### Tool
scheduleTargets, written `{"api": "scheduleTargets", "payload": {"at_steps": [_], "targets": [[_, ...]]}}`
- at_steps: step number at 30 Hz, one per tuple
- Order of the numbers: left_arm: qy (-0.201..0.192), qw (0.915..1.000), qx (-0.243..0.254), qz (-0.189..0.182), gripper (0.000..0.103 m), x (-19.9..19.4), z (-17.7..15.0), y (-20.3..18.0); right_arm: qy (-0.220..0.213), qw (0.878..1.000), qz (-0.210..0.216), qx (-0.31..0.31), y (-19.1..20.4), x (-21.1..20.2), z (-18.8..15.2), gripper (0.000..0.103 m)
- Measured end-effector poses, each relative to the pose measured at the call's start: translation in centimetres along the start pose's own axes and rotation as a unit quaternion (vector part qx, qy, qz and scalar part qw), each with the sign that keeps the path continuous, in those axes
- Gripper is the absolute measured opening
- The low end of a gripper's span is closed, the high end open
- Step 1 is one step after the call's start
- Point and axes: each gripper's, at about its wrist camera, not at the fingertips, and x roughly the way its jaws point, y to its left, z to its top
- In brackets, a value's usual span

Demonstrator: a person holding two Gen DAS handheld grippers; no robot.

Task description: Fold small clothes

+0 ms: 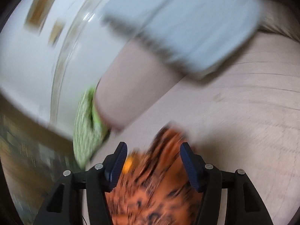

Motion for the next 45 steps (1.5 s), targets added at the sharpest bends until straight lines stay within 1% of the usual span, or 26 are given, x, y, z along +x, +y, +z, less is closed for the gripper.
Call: {"api": "scheduleTargets", "payload": {"at_steps": [1, 3, 4, 5, 6, 7, 8, 11, 12, 13, 15, 18, 19, 22, 24, 27, 29, 31, 33, 34, 36, 38, 39, 40, 43, 45], "targets": [[-0.003, 0.9999, -0.001, 0.014, 0.077, -0.4, -1.1, -0.1, 0.035, 0.999, 0.001, -0.040, 2.6, 1.3, -1.6, 0.062], [0.004, 0.9984, 0.010, 0.056, 0.077, -0.5, -4.3, 0.1, 0.088, 0.992, 0.000, -0.087, 5.7, 3.7, -4.3, 0.057], [0.023, 0.9961, 0.027, 0.081, 0.077, 0.3, -5.7, 0.2, 0.126, 0.985, -0.006, -0.115, 7.9, 5.8, -6.4, 0.054], [0.040, 0.9940, 0.038, 0.094, 0.077, 1.2, -6.4, 0.2, 0.148, 0.980, -0.009, -0.131, 9.1, 7.0, -8.0, 0.047], [0.072, 0.9906, 0.048, 0.106, 0.076, 2.6, -7.0, 0.4, 0.171, 0.974, -0.013, -0.146, 10.1, 8.6, -9.2, 0.038], [0.097, 0.9876, 0.047, 0.114, 0.076, 3.7, -7.2, 0.9, 0.199, 0.966, -0.018, -0.165, 11.5, 10.7, -10.9, 0.036], [0.109, 0.9858, 0.041, 0.121, 0.076, 4.3, -7.2, 1.4, 0.212, 0.961, -0.021, -0.175, 12.0, 11.9, -11.9, 0.036], [0.104, 0.9834, 0.029, 0.146, 0.076, 5.6, -6.7, 2.8, 0.246, 0.951, -0.034, -0.181, 13.2, 16.0, -14.6, 0.033], [0.104, 0.9829, 0.029, 0.149, 0.075, 5.8, -6.3, 3.0, 0.252, 0.950, -0.038, -0.178, 13.5, 17.4, -14.9, 0.033], [0.106, 0.9838, 0.030, 0.141, 0.075, 6.1, -5.8, 3.3, 0.253, 0.949, -0.050, -0.181, 13.8, 19.3, -14.7, 0.033], [0.107, 0.9835, 0.033, 0.142, 0.075, 6.6, -5.1, 3.6, 0.236, 0.952, -0.066, -0.183, 14.3, 21.6, -13.7, 0.030], [0.110, 0.9845, 0.013, 0.136, 0.075, 6.9, -4.2, 4.5, 0.180, 0.965, -0.094, -0.169, 15.0, 24.2, -9.6, 0.030], [0.114, 0.9843, 0.009, 0.135, 0.075, 7.0, -3.9, 4.5, 0.144, 0.973, -0.102, -0.151, 15.0, 24.5, -7.8, 0.030], [0.113, 0.9846, 0.010, 0.133, 0.075, 6.9, -3.3, 4.4, 0.090, 0.986, -0.092, -0.103, 14.5, 23.3, -4.7, 0.030], [0.112, 0.9841, 0.015, 0.137, 0.075, 6.9, -2.9, 4.4, 0.085, 0.988, -0.078, -0.108, 15.0, 22.3, -4.3, 0.030], [0.115, 0.9824, 0.012, 0.146, 0.076, 6.8, -2.7, 4.7, 0.094, 0.975, -0.092, -0.179, 15.8, 19.5, -5.9, 0.030], [0.125, 0.9785, 0.018, 0.163, 0.076, 7.0, -2.7, 5.2, 0.106, 0.968, -0.103, -0.201, 15.2, 17.1, -7.3, 0.030], [0.149, 0.9733, 0.023, 0.173, 0.076, 7.3, -3.0, 5.9, 0.105, 0.965, -0.128, -0.201, 14.0, 15.0, -8.4, 0.030], [0.163, 0.9704, 0.020, 0.177, 0.076, 7.5, -3.2, 6.6, 0.094, 0.960, -0.157, -0.212, 12.4, 13.0, -9.2, 0.030], [0.168, 0.9695, 0.023, 0.177, 0.076, 7.8, -3.3, 6.8, 0.078, 0.952, -0.193, -0.225, 11.1, 11.5, -10.1, 0.030], [0.168, 0.9695, 0.031, 0.176, 0.077, 7.7, -3.5, 7.0, 0.064, 0.941, -0.241, -0.228, 8.4, 9.1, -10.9, 0.030], [0.166, 0.9683, 0.045, 0.181, 0.077, 7.9, -3.6, 6.8, 0.078, 0.937, -0.272, -0.206, 4.5, 7.9, -11.9, 0.031], [0.166, 0.9675, 0.049, 0.184, 0.078, 8.5, -3.4, 6.6, 0.085, 0.939, -0.269, -0.197, 3.1, 7.6, -12.1, 0.030], [0.168, 0.9667, 0.051, 0.186, 0.078, 8.6, -3.4, 6.6, 0.066, 0.948, -0.240, -0.198, 2.4, 6.3, -12.4, 0.030], [0.160, 0.9693, 0.036, 0.183, 0.078, 7.8, -3.0, 6.5, 0.068, 0.946, -0.248, -0.199, 3.3, 4.4, -12.4, 0.031], [0.143, 0.9739, 0.032, 0.173, 0.078, 6.9, -2.7, 6.2, 0.058, 0.951, -0.231, -0.197, 4.3, 3.2, -12.6, 0.032]]}}
